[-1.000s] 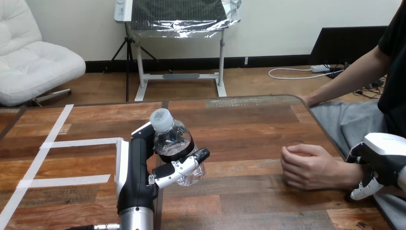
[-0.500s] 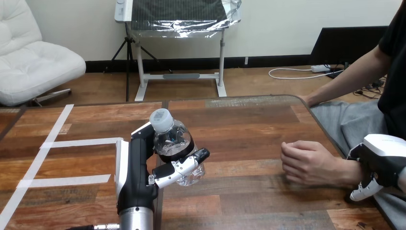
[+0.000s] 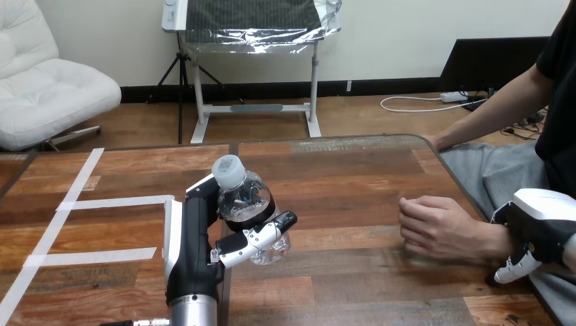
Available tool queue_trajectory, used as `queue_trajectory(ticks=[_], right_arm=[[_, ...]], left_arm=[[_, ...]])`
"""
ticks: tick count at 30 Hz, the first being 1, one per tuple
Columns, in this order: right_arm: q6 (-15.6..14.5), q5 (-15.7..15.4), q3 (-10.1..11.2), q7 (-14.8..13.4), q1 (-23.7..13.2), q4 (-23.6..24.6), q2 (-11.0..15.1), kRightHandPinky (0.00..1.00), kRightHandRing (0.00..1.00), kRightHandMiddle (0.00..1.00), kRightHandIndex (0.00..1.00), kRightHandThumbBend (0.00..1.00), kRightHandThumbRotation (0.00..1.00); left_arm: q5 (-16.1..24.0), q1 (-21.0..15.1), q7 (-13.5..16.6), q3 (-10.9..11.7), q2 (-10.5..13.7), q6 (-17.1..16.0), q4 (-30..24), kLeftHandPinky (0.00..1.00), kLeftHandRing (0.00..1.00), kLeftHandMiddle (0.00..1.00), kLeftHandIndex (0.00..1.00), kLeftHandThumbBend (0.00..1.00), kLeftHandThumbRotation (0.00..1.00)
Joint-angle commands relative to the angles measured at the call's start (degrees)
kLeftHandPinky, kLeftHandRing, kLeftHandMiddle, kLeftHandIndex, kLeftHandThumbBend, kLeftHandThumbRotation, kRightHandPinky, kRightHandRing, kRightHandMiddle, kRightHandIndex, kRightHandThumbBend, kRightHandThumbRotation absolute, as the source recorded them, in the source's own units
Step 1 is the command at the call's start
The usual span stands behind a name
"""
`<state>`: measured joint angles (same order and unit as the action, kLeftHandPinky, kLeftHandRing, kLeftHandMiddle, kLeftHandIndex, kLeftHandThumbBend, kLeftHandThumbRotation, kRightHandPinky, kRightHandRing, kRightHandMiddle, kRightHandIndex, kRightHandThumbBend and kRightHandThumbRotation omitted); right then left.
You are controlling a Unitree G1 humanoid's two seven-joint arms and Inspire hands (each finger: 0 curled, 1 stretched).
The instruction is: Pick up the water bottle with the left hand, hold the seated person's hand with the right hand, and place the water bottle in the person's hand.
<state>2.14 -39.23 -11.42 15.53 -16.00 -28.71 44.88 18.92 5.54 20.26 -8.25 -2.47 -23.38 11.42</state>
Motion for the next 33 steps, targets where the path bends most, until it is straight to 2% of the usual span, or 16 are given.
queue_trajectory(ticks=[1,10,24,33], right_arm=[[0.78,0.01,-1.36,-0.09,-4.38,-0.76,-0.68,0.46,0.51,0.58,0.59,0.74,0.00],[1.41,-0.50,-2.55,-1.14,-5.21,-2.92,-1.23,0.47,0.52,0.59,0.60,0.76,0.00],[2.14,-0.08,-3.73,-4.24,-6.73,-7.25,-2.73,0.40,0.48,0.58,0.58,0.76,0.00],[1.51,0.36,-4.07,-4.57,-7.27,-8.17,-3.34,0.37,0.47,0.58,0.57,0.74,0.00]], left_arm=[[0.50,-2.19,0.47,0.20,-0.45,-1.17,-4.07,0.38,0.41,0.44,0.47,0.66,0.00],[0.20,-2.18,0.35,0.28,-0.54,-1.29,-4.19,0.38,0.41,0.44,0.47,0.67,0.00],[0.29,-2.21,0.12,0.50,-0.23,-0.86,-4.60,0.38,0.41,0.45,0.47,0.66,0.00],[-0.03,-2.06,-0.19,0.61,-0.19,-0.67,-4.94,0.38,0.41,0.45,0.48,0.65,0.00]])
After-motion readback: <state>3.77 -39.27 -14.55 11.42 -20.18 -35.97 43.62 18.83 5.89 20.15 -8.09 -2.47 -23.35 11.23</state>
